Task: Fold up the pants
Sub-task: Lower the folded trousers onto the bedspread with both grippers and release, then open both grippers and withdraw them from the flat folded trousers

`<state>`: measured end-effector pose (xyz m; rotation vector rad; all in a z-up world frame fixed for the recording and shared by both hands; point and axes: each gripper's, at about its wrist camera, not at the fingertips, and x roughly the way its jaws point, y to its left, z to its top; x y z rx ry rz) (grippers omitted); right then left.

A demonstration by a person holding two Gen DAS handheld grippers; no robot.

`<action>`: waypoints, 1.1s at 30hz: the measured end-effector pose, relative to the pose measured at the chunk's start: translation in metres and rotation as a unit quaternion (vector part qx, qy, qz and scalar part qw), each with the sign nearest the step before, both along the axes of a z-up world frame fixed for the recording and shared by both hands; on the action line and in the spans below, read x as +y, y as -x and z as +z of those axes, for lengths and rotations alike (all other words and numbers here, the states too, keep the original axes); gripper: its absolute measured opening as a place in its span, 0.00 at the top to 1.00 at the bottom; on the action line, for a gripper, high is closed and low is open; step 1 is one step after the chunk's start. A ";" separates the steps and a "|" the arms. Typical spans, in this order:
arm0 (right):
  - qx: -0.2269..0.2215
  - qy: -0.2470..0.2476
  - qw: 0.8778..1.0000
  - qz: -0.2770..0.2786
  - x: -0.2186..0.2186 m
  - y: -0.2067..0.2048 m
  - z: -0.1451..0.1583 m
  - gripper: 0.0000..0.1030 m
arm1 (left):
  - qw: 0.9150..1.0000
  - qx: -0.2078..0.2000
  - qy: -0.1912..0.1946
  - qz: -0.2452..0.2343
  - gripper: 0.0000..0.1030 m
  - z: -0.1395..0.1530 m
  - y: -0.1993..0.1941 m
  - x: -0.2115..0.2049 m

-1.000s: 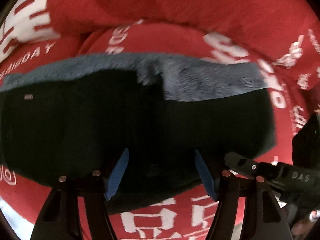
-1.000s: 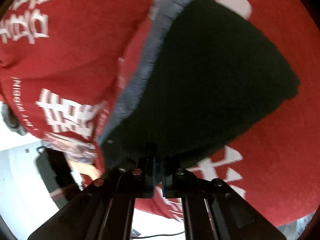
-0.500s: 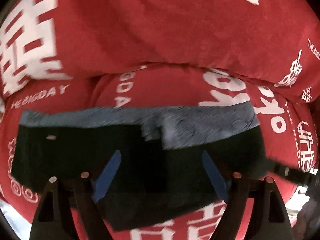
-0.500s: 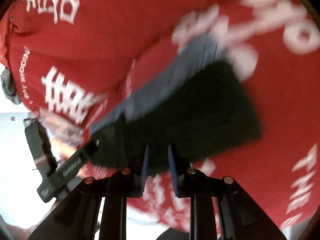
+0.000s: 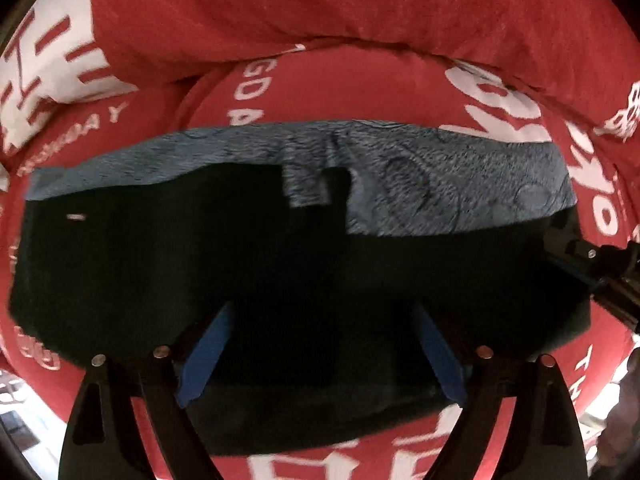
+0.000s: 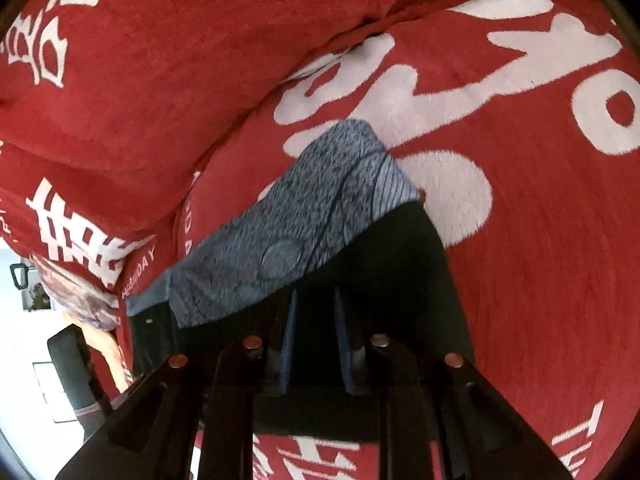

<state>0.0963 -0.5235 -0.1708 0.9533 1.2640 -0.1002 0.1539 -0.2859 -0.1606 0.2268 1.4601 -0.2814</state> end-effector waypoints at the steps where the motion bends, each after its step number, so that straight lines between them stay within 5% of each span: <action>1: 0.003 -0.004 1.000 0.001 0.001 0.001 0.002 0.79 | 1.000 -0.002 -0.006 -0.002 0.11 0.003 0.001 0.002; 7: 0.014 -0.006 0.999 0.046 0.024 0.006 0.017 0.59 | 1.000 0.003 -0.019 0.005 0.11 0.016 0.009 0.021; 14: 0.029 0.011 0.996 0.084 0.061 0.004 0.027 0.54 | 0.999 0.007 -0.033 0.034 0.12 0.024 0.016 0.044; 20: -0.003 0.052 0.986 0.160 0.112 -0.027 0.042 0.54 | 0.997 0.013 -0.048 0.058 0.11 0.020 0.019 0.076; 24: 0.036 0.039 0.979 0.195 0.147 -0.046 0.013 0.46 | 0.996 0.016 -0.054 0.074 0.12 0.018 0.018 0.095; 33: 0.039 0.049 0.972 0.226 0.169 -0.022 0.030 0.42 | 0.995 0.020 -0.045 0.092 0.12 0.020 0.021 0.118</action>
